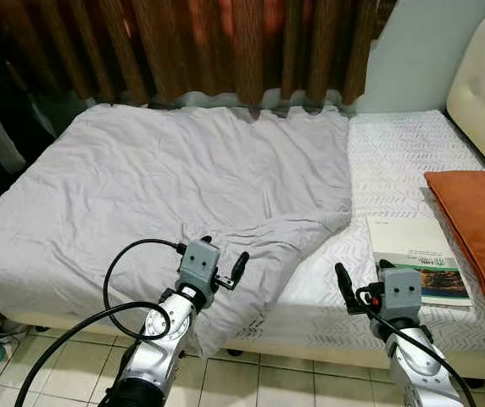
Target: Clean up the room
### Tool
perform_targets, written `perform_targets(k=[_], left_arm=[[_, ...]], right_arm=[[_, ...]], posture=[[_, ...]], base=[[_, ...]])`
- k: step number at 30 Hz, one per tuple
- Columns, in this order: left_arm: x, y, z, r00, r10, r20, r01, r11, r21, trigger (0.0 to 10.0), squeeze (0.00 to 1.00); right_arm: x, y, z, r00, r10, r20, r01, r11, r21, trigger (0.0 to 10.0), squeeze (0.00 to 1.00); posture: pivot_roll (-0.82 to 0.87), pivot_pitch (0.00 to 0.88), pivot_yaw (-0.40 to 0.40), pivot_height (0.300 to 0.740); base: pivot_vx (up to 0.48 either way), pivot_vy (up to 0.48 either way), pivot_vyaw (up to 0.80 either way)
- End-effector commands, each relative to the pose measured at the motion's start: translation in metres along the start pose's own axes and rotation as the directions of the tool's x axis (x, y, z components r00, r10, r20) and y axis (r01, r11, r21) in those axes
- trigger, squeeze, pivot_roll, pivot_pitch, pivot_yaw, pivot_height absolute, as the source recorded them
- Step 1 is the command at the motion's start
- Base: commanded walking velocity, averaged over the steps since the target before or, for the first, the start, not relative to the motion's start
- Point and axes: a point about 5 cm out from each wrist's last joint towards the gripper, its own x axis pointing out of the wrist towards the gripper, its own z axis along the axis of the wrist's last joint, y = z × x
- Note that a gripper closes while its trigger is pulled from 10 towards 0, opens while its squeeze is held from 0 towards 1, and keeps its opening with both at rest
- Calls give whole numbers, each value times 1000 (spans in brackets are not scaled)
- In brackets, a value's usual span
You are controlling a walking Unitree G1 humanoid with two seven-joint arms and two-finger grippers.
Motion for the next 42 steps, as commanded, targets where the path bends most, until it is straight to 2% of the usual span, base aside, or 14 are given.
perform_targets(k=[1,7,9,11,19,21,25,31,38,42], left_arm=[[-4,5,-5,1000,16,-23,-16,999,-27,10000,0],[-5,11,-7,999,26,-36,-27,999,-46,10000,0],[-5,11,-8,999,5,-52,-9,997,-76,10000,0],[-5,13,-8,999,21,-49,-23,999,-46,10000,0],[-6,17,-10,997,56,-62,-60,996,-67,10000,0],[-7,18,-11,996,65,-61,-68,996,-52,10000,0],[-8,15,-9,997,58,-47,-60,997,-42,10000,0],[-9,19,-12,994,96,-57,-103,985,-137,10000,0],[-11,23,-12,992,106,-65,-114,986,-122,10000,0],[-10,25,-11,992,108,-62,-115,985,-126,10000,0]], right_arm=[[2,4,0,1000,22,-6,-22,1000,-4,10000,0],[5,3,-1,1000,29,-3,-29,1000,3,10000,0],[6,4,-1,1000,32,-2,-32,1000,2,10000,0],[7,3,0,1000,32,-1,-32,999,3,10000,0],[10,4,-3,999,47,-16,-47,999,0,10000,0],[10,5,-4,998,58,-13,-58,998,-1,10000,0],[12,6,-4,998,67,-15,-67,998,-7,10000,0],[15,6,-3,998,67,-10,-67,998,-7,10000,0],[16,7,-3,997,72,-10,-72,997,-2,10000,0],[15,8,-4,998,68,-7,-67,997,30,10000,0]], posture=[[-155,0,75,740],[-147,0,74,740],[-145,0,74,740],[-140,0,73,740],[-129,0,63,740],[-129,0,63,740],[-123,0,58,740],[-115,0,55,740],[-109,0,56,740],[-110,0,56,740]], base=[[0,480,-800],[0,480,-800],[0,480,-800],[0,480,-800],[0,480,-800],[0,480,-800],[0,0,0],[46,304,0],[0,480,0],[0,480,-800]])
